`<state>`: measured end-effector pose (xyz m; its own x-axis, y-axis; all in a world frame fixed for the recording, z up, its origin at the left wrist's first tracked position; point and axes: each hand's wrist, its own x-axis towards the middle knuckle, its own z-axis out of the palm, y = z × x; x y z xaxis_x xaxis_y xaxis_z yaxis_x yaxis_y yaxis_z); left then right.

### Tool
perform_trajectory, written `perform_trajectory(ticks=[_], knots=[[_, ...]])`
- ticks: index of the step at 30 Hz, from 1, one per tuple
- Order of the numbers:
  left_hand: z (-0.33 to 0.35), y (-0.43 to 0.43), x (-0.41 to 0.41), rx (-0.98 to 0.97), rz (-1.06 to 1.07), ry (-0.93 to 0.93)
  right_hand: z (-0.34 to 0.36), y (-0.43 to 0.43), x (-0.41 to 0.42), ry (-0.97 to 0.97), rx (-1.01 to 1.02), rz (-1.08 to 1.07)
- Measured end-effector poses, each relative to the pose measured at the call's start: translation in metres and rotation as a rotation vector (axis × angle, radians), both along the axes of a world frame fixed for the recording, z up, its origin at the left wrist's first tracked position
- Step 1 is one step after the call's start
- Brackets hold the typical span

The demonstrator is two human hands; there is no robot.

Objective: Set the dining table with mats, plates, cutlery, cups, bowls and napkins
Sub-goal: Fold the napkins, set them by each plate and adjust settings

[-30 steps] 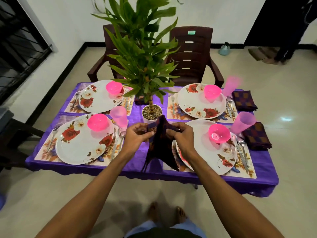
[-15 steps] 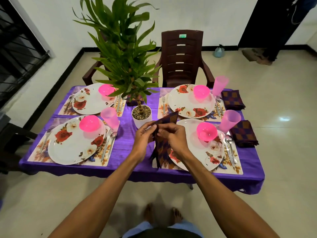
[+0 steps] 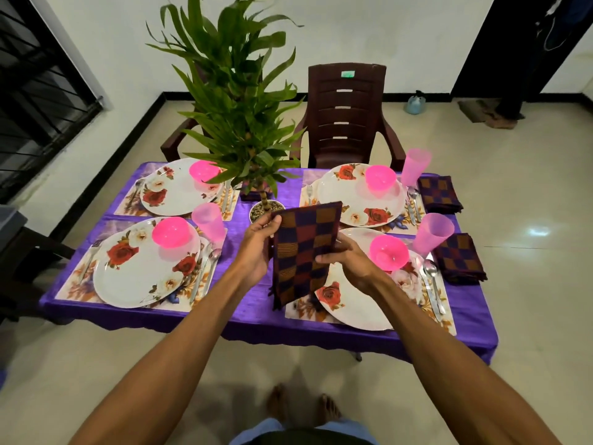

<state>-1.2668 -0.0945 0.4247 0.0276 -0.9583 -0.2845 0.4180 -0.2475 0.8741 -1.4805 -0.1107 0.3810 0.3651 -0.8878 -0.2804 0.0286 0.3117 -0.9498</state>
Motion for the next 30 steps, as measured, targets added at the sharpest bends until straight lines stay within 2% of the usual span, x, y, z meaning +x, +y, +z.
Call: perform_trajectory(ticks=[2,5,8,11,14,18,21,23,26,30], knots=[[0.006,-0.004,0.003,0.005,-0.010,0.074,-0.003,0.003,0.001,-0.001,0.012,0.019],[0.004,-0.001,0.006,0.062,-0.114,0.129,-0.005,0.002,0.004,-0.070,0.052,-0.121],[-0.024,0.012,0.006,0.068,-0.220,0.003,-0.005,-0.001,0.004,-0.055,0.059,-0.188],[-0.043,0.017,0.008,0.043,-0.163,-0.168,-0.004,-0.003,-0.003,-0.070,0.091,-0.160],[-0.041,0.013,0.009,0.014,-0.102,-0.243,-0.008,-0.006,-0.013,-0.160,0.140,-0.102],[-0.029,0.007,0.005,-0.116,-0.052,-0.359,-0.005,-0.009,-0.013,-0.194,0.151,-0.167],[-0.026,0.003,0.004,-0.234,-0.024,-0.378,-0.001,-0.011,-0.010,-0.228,0.144,-0.226],[-0.027,0.001,0.004,-0.247,0.006,-0.376,0.002,-0.014,-0.012,-0.255,0.158,-0.230],[-0.030,-0.002,0.002,-0.258,0.034,-0.398,0.000,-0.016,-0.017,-0.370,0.276,-0.213],[-0.037,-0.003,0.000,-0.274,0.070,-0.429,-0.010,-0.004,-0.014,-0.221,0.327,-0.043]])
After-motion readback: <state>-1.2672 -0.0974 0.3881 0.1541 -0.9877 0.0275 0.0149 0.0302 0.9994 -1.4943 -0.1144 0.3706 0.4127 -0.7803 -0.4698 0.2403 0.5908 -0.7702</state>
